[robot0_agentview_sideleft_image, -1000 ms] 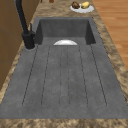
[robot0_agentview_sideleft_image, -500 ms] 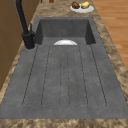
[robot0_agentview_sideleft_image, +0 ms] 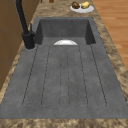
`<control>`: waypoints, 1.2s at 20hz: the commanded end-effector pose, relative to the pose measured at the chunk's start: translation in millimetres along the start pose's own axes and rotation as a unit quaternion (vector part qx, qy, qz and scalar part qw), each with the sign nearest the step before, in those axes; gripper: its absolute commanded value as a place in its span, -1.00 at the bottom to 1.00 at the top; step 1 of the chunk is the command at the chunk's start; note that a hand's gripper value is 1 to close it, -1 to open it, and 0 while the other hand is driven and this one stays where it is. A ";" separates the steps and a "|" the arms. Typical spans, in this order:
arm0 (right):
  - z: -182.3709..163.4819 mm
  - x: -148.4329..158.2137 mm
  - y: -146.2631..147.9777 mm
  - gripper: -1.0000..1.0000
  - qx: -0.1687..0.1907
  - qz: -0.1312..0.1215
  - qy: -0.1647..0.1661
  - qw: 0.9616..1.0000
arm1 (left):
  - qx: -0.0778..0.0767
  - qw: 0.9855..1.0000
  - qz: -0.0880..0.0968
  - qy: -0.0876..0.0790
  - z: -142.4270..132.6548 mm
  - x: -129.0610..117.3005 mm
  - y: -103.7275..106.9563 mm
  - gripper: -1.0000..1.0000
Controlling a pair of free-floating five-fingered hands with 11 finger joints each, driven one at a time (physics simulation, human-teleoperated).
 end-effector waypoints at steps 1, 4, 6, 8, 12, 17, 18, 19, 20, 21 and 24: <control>0.0 0.0 0.0 0.00 0.000 0.000 0.000 1.000 | 0.065 0.997 -0.013 0.033 -4.0 2.5 4.4 -1.00; 0.0 0.0 0.0 0.00 0.000 0.000 0.000 1.000 | 0.068 0.997 -0.013 0.033 -7.0 4.0 7.4 -1.00; 0.0 0.0 0.0 0.00 0.000 0.000 0.000 1.000 | 0.070 0.997 -0.013 0.033 -8.9 4.4 8.9 -1.00; 0.0 0.0 0.0 0.00 0.000 0.000 0.000 1.000 | 0.072 0.997 -0.013 0.034 -10.8 4.8 10.4 -1.00; 0.0 0.0 0.0 0.00 0.000 0.000 0.000 1.000 | 0.076 0.996 -0.013 0.034 -14.4 5.5 13.4 -1.00; 0.0 0.0 0.0 0.00 0.000 0.000 0.000 1.000 | 0.081 0.996 -0.013 0.034 -18.6 6.3 16.8 -1.00; 0.0 0.0 0.0 0.00 0.000 0.000 0.000 1.000 | 0.082 0.996 -0.013 0.035 -19.4 6.4 17.3 -1.00; 0.0 0.0 0.0 0.00 0.000 0.000 0.000 1.000 | 0.083 0.996 -0.015 0.034 -19.9 6.5 17.7 -1.00; 0.0 0.0 0.0 0.00 0.000 0.000 0.000 1.000 | 0.084 0.996 -0.020 0.032 -20.8 7.3 18.5 -1.00; 0.0 0.0 0.0 0.00 0.000 0.000 0.000 1.000 | 0.082 0.996 -0.026 0.029 -22.0 8.7 19.8 -1.00; 0.0 0.0 0.0 0.00 0.000 0.000 0.000 1.000 | 0.082 0.996 -0.035 0.027 -24.5 11.1 21.5 -1.00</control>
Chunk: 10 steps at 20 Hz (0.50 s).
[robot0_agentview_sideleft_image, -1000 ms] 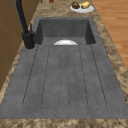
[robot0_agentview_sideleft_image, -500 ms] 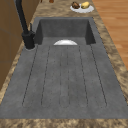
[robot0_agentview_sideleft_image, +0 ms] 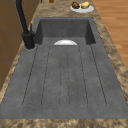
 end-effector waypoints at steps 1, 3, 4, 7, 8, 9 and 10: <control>0.0 0.0 0.0 0.00 0.000 0.000 0.000 1.000 | 0.058 0.998 -0.031 0.022 -3.9 3.2 2.6 -1.00; 0.0 0.0 0.0 0.00 0.000 0.000 0.000 1.000 | 0.061 0.997 -0.036 0.023 -5.6 4.7 3.9 -1.00; 0.0 0.0 0.0 0.00 0.000 0.000 0.000 1.000 | 0.062 0.997 -0.039 0.023 -6.5 5.5 4.6 -1.00; 0.0 0.0 0.0 0.00 0.000 0.000 0.000 1.000 | 0.067 0.996 -0.046 0.024 -9.1 7.6 6.6 -1.00; 0.0 0.0 0.0 0.00 0.000 0.000 0.000 1.000 | 0.070 0.996 -0.047 0.025 -9.8 8.1 7.3 -1.00; 0.0 0.0 0.0 0.00 0.000 0.000 0.000 1.000 | 0.072 0.996 -0.050 0.025 -10.6 8.9 8.0 -1.00; 0.0 0.0 0.0 0.00 0.000 0.000 0.000 1.000 | 0.074 0.996 -0.050 0.025 -11.3 9.2 8.4 -1.00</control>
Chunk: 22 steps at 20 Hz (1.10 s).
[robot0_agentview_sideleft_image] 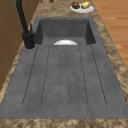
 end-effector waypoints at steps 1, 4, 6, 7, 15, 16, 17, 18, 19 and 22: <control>0.0 0.0 0.0 0.00 0.000 0.000 0.000 1.000 | 0.061 0.997 -0.025 0.026 -3.4 2.1 2.1 -1.00; 0.0 0.0 0.0 0.00 0.000 0.000 0.000 1.000 | 0.065 0.997 -0.030 0.027 -5.9 3.5 3.9 -1.00; 0.0 0.0 0.0 0.00 0.000 0.000 0.000 1.000 | 0.070 0.997 -0.029 0.028 -7.3 3.9 4.7 -1.00; 0.0 0.0 0.0 0.00 0.000 0.000 0.000 1.000 | 0.072 0.997 -0.029 0.028 -7.8 4.0 4.8 -1.00; 0.0 0.0 0.0 0.00 0.000 0.000 0.000 1.000 | 0.075 0.997 -0.033 0.000 -33.0 18.5 -2.4 -1.00; 0.0 0.0 0.0 0.00 0.000 0.000 0.000 1.000 | 0.076 0.997 -0.034 0.000 -36.6 20.5 -3.6 -1.00; 0.0 0.0 0.0 0.00 0.000 0.000 0.000 1.000 | 0.077 0.996 -0.035 0.001 -40.5 22.8 -4.7 -1.00; 0.0 0.0 0.0 0.00 0.000 0.000 0.000 1.000 | 0.078 0.996 -0.036 0.000 -44.6 25.0 -5.9 -1.00; 0.0 0.0 0.0 0.00 0.000 0.000 0.000 1.000 | 0.079 0.996 -0.035 0.001 -48.7 27.1 -7.2 -1.00; 0.0 0.0 0.0 0.00 0.000 0.000 0.000 1.000 | 0.086 0.996 -0.032 0.004 -58.8 31.9 -11.9 -1.00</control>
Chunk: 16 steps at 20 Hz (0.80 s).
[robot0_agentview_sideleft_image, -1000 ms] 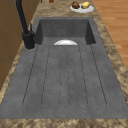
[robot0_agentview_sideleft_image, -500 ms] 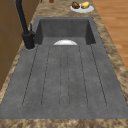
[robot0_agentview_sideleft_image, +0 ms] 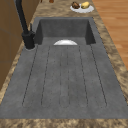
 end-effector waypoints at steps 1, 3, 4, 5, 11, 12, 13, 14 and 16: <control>0.0 0.0 0.0 0.00 0.000 0.000 0.000 1.000 | 0.066 0.998 -0.011 0.006 -10.5 4.8 -6.5 -1.00; 0.0 0.0 0.0 0.00 0.000 0.000 0.000 1.000 | 0.068 0.998 -0.011 0.011 -12.4 5.6 -9.3 -1.00; 0.0 0.0 0.0 0.00 0.000 0.000 0.000 1.000 | 0.069 0.997 -0.011 0.012 -12.5 5.8 -10.3 -1.00; 0.0 0.0 0.0 0.00 0.000 0.000 0.000 1.000 | 0.070 0.997 -0.012 0.012 -13.8 6.4 -11.2 -1.00; 0.0 0.0 0.0 0.00 0.000 0.000 0.000 1.000 | 0.077 0.997 -0.019 0.019 -15.9 7.0 -12.9 -1.00; 0.0 0.0 0.0 0.00 0.000 0.000 0.000 1.000 | 0.078 0.997 -0.019 0.019 -16.3 7.1 -13.2 -1.00; 0.0 0.0 0.0 0.00 0.000 0.000 0.000 1.000 | 0.079 0.997 -0.019 0.019 -16.6 7.2 -13.5 -1.00; 0.0 0.0 0.0 0.00 0.000 0.000 0.000 1.000 | 0.080 0.996 -0.019 0.018 -16.9 7.3 -13.8 -1.00; 0.0 0.0 0.0 0.00 0.000 0.000 0.000 1.000 | 0.082 0.996 -0.020 0.019 -17.6 7.5 -14.4 -1.00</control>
